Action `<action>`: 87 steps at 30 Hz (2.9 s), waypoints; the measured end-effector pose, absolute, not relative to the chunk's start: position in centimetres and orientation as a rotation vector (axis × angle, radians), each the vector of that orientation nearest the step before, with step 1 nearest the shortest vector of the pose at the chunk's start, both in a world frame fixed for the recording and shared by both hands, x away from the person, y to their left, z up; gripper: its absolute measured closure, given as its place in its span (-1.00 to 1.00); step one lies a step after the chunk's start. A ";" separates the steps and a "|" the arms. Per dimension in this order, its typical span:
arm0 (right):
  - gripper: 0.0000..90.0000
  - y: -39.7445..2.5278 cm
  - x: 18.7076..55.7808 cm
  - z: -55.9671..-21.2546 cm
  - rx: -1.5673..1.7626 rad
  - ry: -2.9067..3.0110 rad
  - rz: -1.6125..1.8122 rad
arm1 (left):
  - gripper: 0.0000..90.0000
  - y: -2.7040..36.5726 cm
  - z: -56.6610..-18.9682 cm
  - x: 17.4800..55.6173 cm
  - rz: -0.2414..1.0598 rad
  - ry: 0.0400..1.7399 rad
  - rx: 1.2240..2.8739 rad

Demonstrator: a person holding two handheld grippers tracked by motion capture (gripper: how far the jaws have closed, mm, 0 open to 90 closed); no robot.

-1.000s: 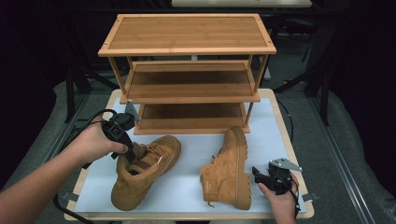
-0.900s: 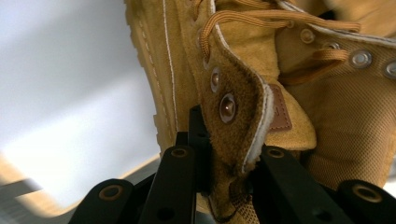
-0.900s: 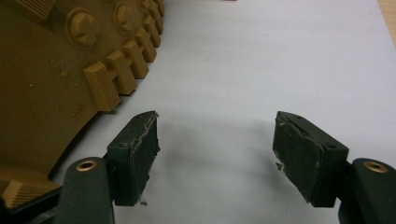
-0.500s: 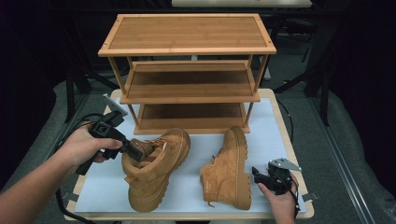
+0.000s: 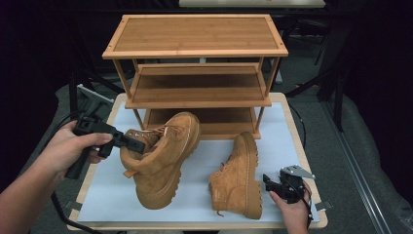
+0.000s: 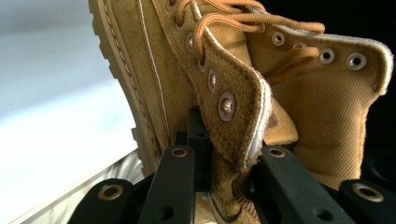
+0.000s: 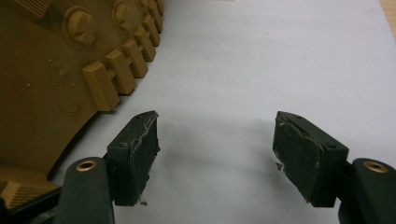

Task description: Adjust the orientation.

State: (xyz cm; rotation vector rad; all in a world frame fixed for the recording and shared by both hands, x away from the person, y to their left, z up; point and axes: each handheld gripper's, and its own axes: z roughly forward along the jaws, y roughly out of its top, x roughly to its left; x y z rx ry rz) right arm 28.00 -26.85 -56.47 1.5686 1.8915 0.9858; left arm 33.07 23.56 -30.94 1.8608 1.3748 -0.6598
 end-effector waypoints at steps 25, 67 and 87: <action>-0.33 -26.7 28.0 -56.4 1.577 1.887 0.986 | 0.81 22.6 -27.2 34.9 -0.507 1.327 1.784; -0.33 -27.1 28.0 -56.4 1.572 1.888 1.012 | 0.79 19.0 -29.8 45.1 -0.076 1.567 1.499; -0.33 -26.8 28.0 -56.4 1.567 1.895 1.012 | 0.27 19.3 -30.4 44.9 -0.067 1.522 1.455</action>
